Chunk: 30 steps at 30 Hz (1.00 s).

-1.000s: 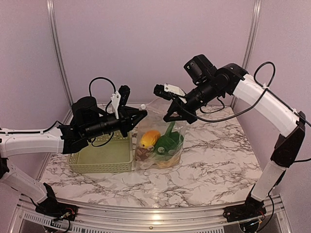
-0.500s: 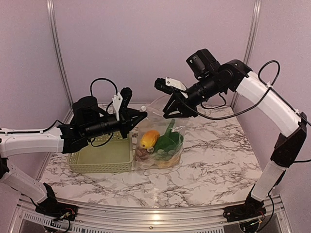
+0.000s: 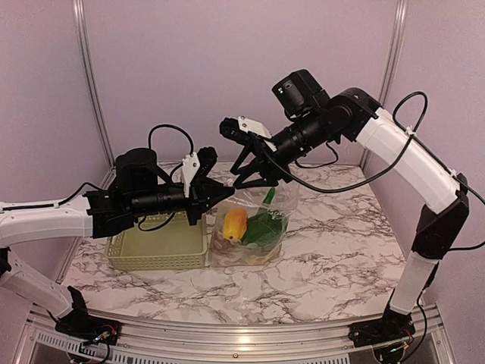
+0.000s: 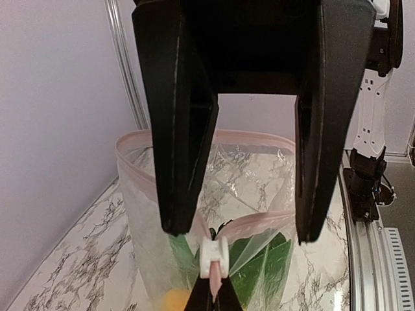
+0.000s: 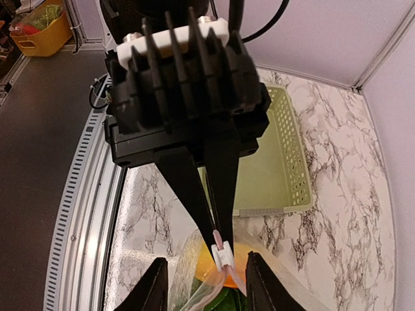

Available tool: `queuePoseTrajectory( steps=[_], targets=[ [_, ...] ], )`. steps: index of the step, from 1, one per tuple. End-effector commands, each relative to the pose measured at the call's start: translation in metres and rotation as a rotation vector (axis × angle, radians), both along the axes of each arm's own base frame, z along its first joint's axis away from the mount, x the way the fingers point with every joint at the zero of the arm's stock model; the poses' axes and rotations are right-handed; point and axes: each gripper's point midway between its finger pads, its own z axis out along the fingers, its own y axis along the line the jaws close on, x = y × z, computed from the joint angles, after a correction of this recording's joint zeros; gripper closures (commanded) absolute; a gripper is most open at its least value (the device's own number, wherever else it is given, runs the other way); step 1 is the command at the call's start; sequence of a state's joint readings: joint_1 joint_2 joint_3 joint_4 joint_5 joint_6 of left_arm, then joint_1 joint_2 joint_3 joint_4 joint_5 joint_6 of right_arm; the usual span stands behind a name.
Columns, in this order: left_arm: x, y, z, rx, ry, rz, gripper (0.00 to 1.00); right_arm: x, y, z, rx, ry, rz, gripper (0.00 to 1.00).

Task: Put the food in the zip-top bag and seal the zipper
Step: Pick up the zipper from the zipper food storage bag.

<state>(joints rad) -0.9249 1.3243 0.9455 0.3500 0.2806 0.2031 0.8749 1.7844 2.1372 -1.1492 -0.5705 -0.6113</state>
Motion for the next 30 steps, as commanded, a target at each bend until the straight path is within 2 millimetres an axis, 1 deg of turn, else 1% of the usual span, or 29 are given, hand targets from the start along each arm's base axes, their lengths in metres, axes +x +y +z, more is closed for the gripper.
queuePoseTrajectory(
  steps=[1, 5, 7, 8, 12, 16, 22, 25, 26, 30],
  targets=[
    [-0.011, 0.001, 0.012, 0.007, -0.029, -0.025, 1.0, -0.008, 0.014, -0.006, -0.023, -0.021, 0.025, 0.61],
    [-0.012, 0.003, 0.016, -0.022, -0.028, -0.021, 1.0, -0.008, 0.014, -0.011, -0.034, -0.017, 0.023, 0.66],
    [-0.013, 0.003, 0.017, -0.028, -0.025, -0.025, 1.0, -0.008, 0.013, -0.013, -0.038, -0.015, 0.024, 0.72],
    [-0.013, 0.003, 0.017, -0.028, -0.024, -0.026, 1.0, -0.008, 0.012, -0.013, -0.039, -0.016, 0.023, 0.74],
    [-0.013, 0.004, 0.017, -0.029, -0.025, -0.027, 1.0, -0.006, 0.011, -0.014, -0.045, -0.023, 0.01, 0.75],
    [-0.014, 0.005, 0.018, -0.033, -0.023, -0.026, 1.0, 0.0, 0.01, -0.017, -0.063, -0.047, -0.018, 0.75],
    [-0.016, 0.005, 0.015, -0.03, -0.017, -0.034, 1.0, 0.003, 0.006, -0.017, -0.072, -0.073, -0.036, 0.82],
    [-0.016, 0.004, 0.014, -0.029, -0.016, -0.036, 1.0, 0.003, 0.004, -0.017, -0.074, -0.078, -0.041, 0.9],
    [-0.016, 0.004, 0.014, -0.028, -0.015, -0.035, 1.0, 0.003, 0.004, -0.017, -0.074, -0.079, -0.041, 0.92],
    [-0.015, 0.004, 0.01, -0.017, -0.013, -0.034, 1.0, 0.005, 0.002, -0.015, -0.073, -0.093, -0.053, 0.93]
  ],
)
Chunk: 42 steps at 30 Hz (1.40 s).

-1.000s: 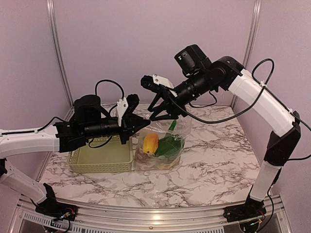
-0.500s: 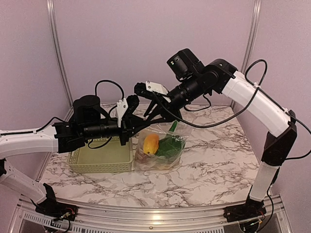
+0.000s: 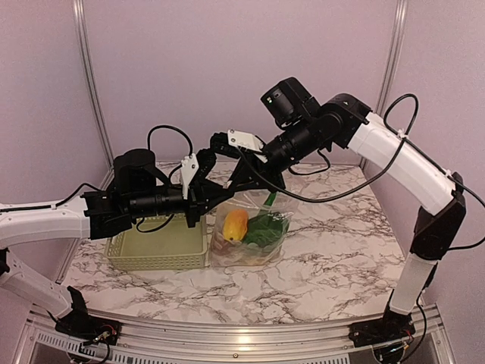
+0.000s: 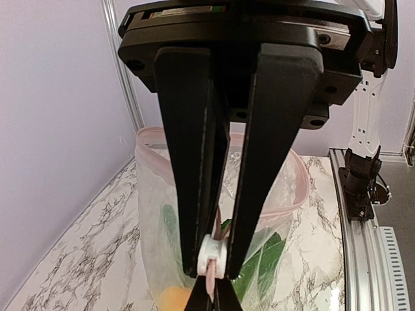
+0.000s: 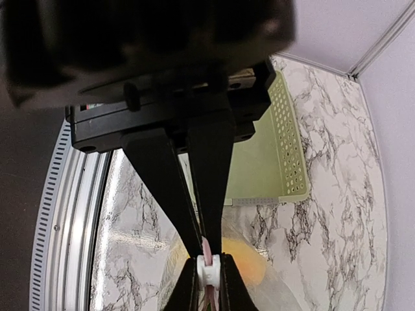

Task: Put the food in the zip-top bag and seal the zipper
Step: Pick up the zipper from the zipper food storage bag, then zip the zipper on the zipper food storage bag.

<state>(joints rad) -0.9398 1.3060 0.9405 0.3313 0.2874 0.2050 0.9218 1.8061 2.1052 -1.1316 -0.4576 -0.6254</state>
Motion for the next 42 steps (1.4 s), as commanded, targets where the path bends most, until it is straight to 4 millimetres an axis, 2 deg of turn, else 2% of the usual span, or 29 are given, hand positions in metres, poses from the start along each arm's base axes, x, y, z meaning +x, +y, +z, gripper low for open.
queuePoseTrajectory(
  steps=[1, 8, 14, 24, 31, 42],
  targets=[
    [-0.005, 0.003, 0.007, -0.018, -0.012, -0.01, 1.0, 0.003, -0.009, 0.012, 0.008, -0.045, -0.033, 0.93],
    [0.001, 0.005, -0.002, 0.015, -0.019, 0.023, 1.0, 0.006, -0.013, 0.015, 0.006, -0.08, -0.056, 1.0],
    [0.004, 0.017, 0.002, 0.002, -0.046, 0.076, 1.0, 0.023, -0.031, 0.001, -0.052, -0.119, -0.13, 1.0],
    [0.014, 0.037, -0.001, -0.013, -0.051, 0.156, 1.0, 0.064, -0.077, 0.005, -0.072, -0.144, -0.275, 1.0],
    [0.021, 0.045, 0.0, -0.028, -0.051, 0.19, 1.0, 0.078, -0.108, -0.003, -0.107, -0.152, -0.347, 1.0],
    [0.029, 0.049, -0.004, -0.035, -0.043, 0.205, 1.0, 0.09, -0.161, -0.013, -0.163, -0.15, -0.433, 1.0]
  ],
)
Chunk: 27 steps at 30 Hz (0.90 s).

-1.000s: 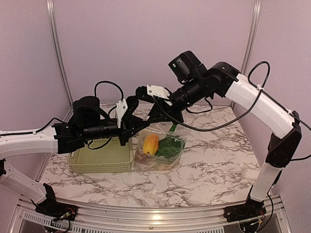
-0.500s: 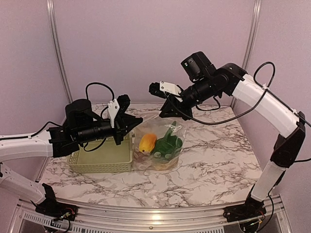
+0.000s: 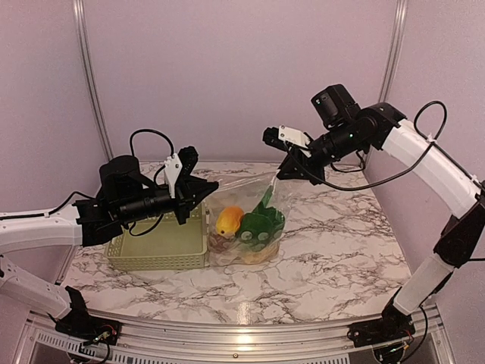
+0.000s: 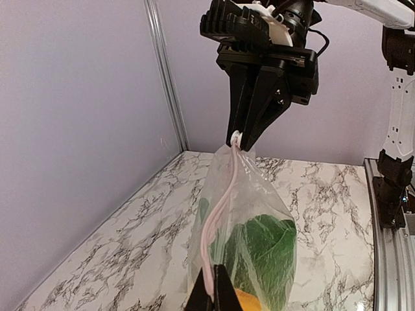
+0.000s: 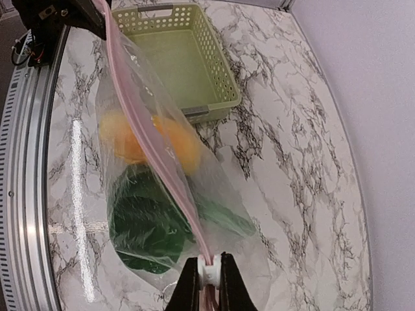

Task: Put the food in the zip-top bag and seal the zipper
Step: Zip the zipper on the zipper food storage bag.

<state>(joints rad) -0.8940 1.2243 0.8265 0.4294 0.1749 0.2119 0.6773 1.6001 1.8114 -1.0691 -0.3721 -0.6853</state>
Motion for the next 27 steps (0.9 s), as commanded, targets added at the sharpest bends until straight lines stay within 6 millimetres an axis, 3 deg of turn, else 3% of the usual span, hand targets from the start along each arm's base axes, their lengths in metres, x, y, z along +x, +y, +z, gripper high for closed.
queuePoseTrajectory(
  steps=[1, 13, 23, 27],
  targets=[
    [0.008, 0.015, -0.005, 0.002, 0.014, 0.05, 1.0, 0.025, -0.063, 0.006, -0.101, -0.069, -0.179, 1.0],
    [0.013, 0.017, -0.008, -0.018, 0.021, 0.061, 1.0, 0.029, -0.092, -0.015, -0.173, -0.045, -0.222, 1.0],
    [0.017, 0.007, -0.012, -0.041, 0.047, 0.035, 1.0, 0.031, -0.093, -0.018, -0.179, -0.037, -0.223, 1.0],
    [0.033, -0.005, -0.006, -0.082, 0.04, 0.057, 1.0, 0.042, -0.092, -0.018, -0.169, -0.056, -0.231, 1.0]
  ],
)
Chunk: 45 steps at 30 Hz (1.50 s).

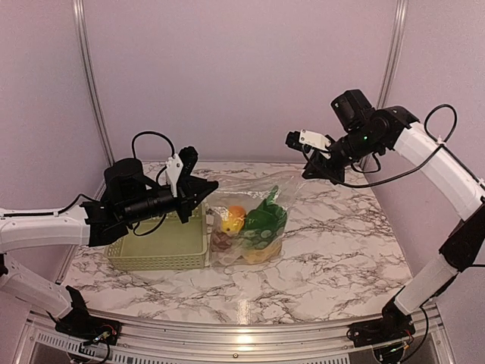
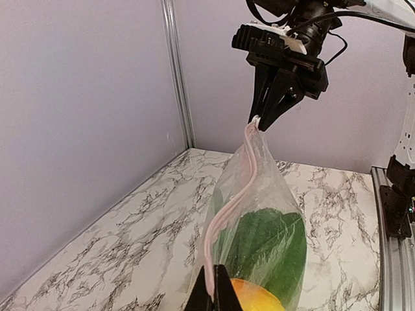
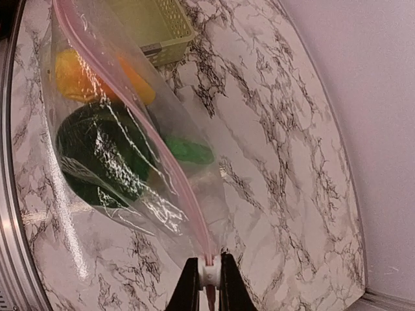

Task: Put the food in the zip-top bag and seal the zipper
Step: Zip the zipper on the zipper food storage bag, then place the zipper food storage bag at the center of the board.

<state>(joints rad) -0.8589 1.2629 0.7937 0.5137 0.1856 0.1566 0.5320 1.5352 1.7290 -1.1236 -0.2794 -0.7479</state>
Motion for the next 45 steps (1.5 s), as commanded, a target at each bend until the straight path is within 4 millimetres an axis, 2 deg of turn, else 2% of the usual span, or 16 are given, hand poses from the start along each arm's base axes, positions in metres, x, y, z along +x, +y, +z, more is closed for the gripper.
queuePoseTrajectory(
  steps=[1, 4, 6, 9, 13, 17, 20, 22, 25, 28, 33, 38, 39, 40, 43, 45],
  targets=[
    [0.027, -0.013, 0.005, -0.043, 0.0, 0.042, 1.0, 0.023, -0.024, 0.003, -0.044, -0.045, -0.083, 1.0],
    [0.067, -0.029, 0.019, -0.064, -0.019, 0.104, 1.0, 0.06, -0.036, 0.023, 0.001, -0.099, -0.155, 1.0],
    [0.096, -0.038, 0.022, -0.084, -0.038, 0.127, 1.0, 0.091, -0.046, 0.045, 0.05, -0.155, -0.208, 1.0],
    [0.125, -0.051, 0.042, -0.135, -0.08, 0.117, 1.0, 0.113, -0.052, 0.063, 0.084, -0.19, -0.237, 1.0],
    [0.131, -0.069, 0.051, -0.174, -0.093, 0.032, 0.95, 0.107, -0.046, 0.067, 0.108, -0.184, -0.194, 1.0],
    [0.12, -0.076, 0.022, -0.151, -0.007, -0.039, 0.92, 0.079, -0.044, 0.045, 0.11, -0.117, -0.128, 0.99],
    [0.104, -0.065, -0.01, -0.134, 0.072, -0.054, 0.87, 0.049, -0.042, 0.018, 0.116, -0.065, -0.085, 0.98],
    [0.092, -0.057, -0.022, -0.13, 0.128, -0.064, 0.8, 0.027, -0.04, -0.011, 0.101, -0.016, -0.056, 0.94],
    [0.072, -0.045, -0.023, -0.105, 0.171, -0.084, 0.66, 0.001, -0.036, -0.034, 0.057, 0.024, -0.019, 0.86],
    [0.06, -0.031, -0.025, -0.07, 0.222, -0.062, 0.55, -0.016, -0.037, -0.039, 0.052, 0.079, 0.001, 0.72],
    [0.051, 0.001, -0.03, 0.008, 0.267, 0.052, 0.4, -0.032, -0.036, -0.018, 0.095, 0.072, 0.032, 0.57],
    [0.059, 0.036, -0.024, 0.07, 0.279, 0.238, 0.23, -0.03, -0.037, -0.006, 0.141, 0.028, 0.011, 0.52],
    [0.06, 0.042, -0.022, 0.07, 0.275, 0.271, 0.13, -0.026, -0.037, -0.004, 0.156, 0.018, -0.006, 0.52],
    [0.06, 0.05, -0.015, 0.06, 0.267, 0.304, 0.03, -0.017, -0.039, 0.001, 0.177, -0.008, -0.042, 0.5],
    [0.066, 0.071, -0.005, 0.047, 0.251, 0.419, 0.01, 0.017, -0.051, 0.014, 0.241, -0.092, -0.199, 0.42],
    [0.074, 0.092, 0.001, 0.033, 0.253, 0.54, 0.01, 0.039, -0.063, 0.024, 0.279, -0.156, -0.316, 0.27]
  ],
)
